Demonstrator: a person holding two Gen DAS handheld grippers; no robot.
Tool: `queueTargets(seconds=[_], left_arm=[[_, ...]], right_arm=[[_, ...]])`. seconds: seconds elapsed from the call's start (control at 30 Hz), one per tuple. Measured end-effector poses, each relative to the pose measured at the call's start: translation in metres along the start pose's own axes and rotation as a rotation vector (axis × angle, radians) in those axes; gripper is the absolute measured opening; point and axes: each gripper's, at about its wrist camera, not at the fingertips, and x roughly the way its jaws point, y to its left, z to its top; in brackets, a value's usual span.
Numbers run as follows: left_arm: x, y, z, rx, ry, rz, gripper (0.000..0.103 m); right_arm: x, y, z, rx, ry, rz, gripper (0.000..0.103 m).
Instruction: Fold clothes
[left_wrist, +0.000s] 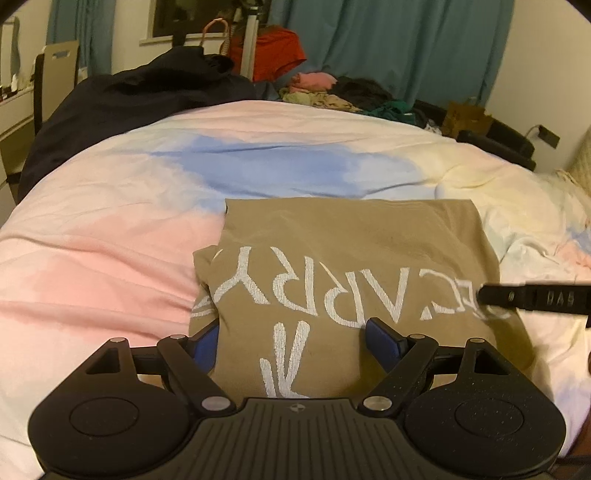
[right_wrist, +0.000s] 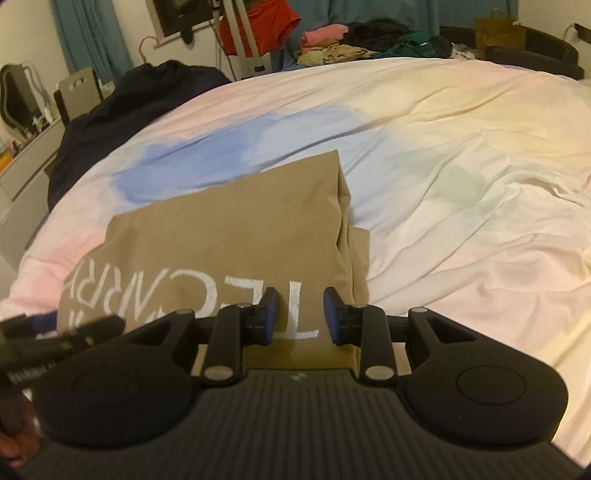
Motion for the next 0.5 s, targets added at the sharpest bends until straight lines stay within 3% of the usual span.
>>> queueTargets(seconds=[0.1,0.17,0.23,0.4,0.5], left_arm=[[-0.004,0.015,0.004,-0.067,-0.011,-0.047,0.083],[-0.009,0.027,0.008,-0.134,-0.027,-0.082,0.083],[-0.013,0.040,0.013,-0.209,-0.041,-0.121,0.083],[-0.032,0.065,0.017,-0.378,-0.048,-0.235,0.083],[-0.041,0.077,0.015,-0.494,-0.029,-0.361,0.082]], right_arm=[[-0.003,0.005,0.004,0.018,-0.017,0.018,0.039],[-0.007,0.003,0.005,0.067,-0.022,0.074,0.071],[-0.012,0.000,0.003,0.122,-0.031,0.128,0.084],[-0.026,-0.011,-0.003,0.228,-0.064,0.195,0.083],[-0.033,-0.024,-0.002,0.301,-0.105,0.203,0.083]])
